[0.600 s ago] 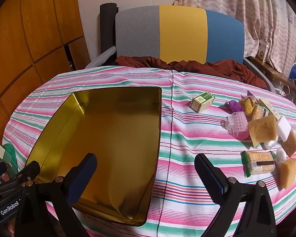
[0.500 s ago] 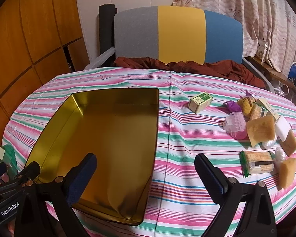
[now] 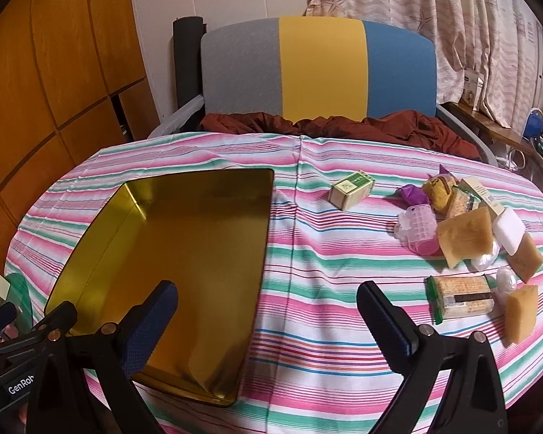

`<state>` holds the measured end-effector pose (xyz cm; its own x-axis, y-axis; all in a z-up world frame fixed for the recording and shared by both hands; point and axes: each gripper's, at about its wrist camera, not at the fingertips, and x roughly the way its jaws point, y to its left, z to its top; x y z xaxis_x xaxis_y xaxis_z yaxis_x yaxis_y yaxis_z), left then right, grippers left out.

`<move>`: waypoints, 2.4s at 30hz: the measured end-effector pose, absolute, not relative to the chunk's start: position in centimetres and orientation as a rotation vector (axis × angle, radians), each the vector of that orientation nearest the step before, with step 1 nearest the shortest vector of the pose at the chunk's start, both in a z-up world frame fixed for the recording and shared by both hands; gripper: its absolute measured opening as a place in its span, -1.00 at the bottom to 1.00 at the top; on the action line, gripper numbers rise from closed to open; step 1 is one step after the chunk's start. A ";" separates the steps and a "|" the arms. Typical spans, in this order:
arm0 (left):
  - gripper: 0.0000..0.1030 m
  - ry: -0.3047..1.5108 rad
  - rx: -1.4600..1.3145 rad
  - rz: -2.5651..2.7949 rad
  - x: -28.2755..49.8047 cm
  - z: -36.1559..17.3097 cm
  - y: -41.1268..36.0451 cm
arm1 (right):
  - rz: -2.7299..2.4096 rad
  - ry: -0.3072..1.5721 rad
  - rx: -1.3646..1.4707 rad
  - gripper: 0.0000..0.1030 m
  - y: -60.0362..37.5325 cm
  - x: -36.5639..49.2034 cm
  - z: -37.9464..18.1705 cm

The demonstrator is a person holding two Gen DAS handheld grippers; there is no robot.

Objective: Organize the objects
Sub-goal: 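Move both tools from the gold tray toward the cluster of items, then grasp the cracker packet with the left tool while the right tool holds a yellow sponge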

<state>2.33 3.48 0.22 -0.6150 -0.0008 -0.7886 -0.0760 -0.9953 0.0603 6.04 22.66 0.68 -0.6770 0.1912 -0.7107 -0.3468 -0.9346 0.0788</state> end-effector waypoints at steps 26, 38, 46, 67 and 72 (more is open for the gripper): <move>1.00 0.105 -1.130 2.164 9.3 -0.5 18.1 | 2.222 0.391 -0.864 0.78 46.9 21.4 -4.7; 1.00 0.277 -1.109 2.043 10.7 -2.4 23.9 | 2.297 0.480 -0.871 0.12 49.1 21.9 -8.6; 1.00 0.406 -1.029 1.950 10.6 -3.6 30.0 | 2.241 0.636 -0.742 0.10 49.3 25.1 -7.9; 0.82 0.581 -0.840 1.561 10.9 -7.5 39.4 | 2.245 0.682 -0.770 0.10 48.6 26.9 -8.3; 0.81 0.565 -0.861 1.588 11.4 -7.4 39.3 | 2.241 0.679 -0.773 0.10 48.5 26.8 -8.4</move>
<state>11.39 39.28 -7.39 -0.0440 0.6173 -0.7855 -0.9746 -0.1993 -0.1020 26.76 48.48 -8.41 -0.6056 0.4145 -0.6793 -0.7218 -0.6456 0.2495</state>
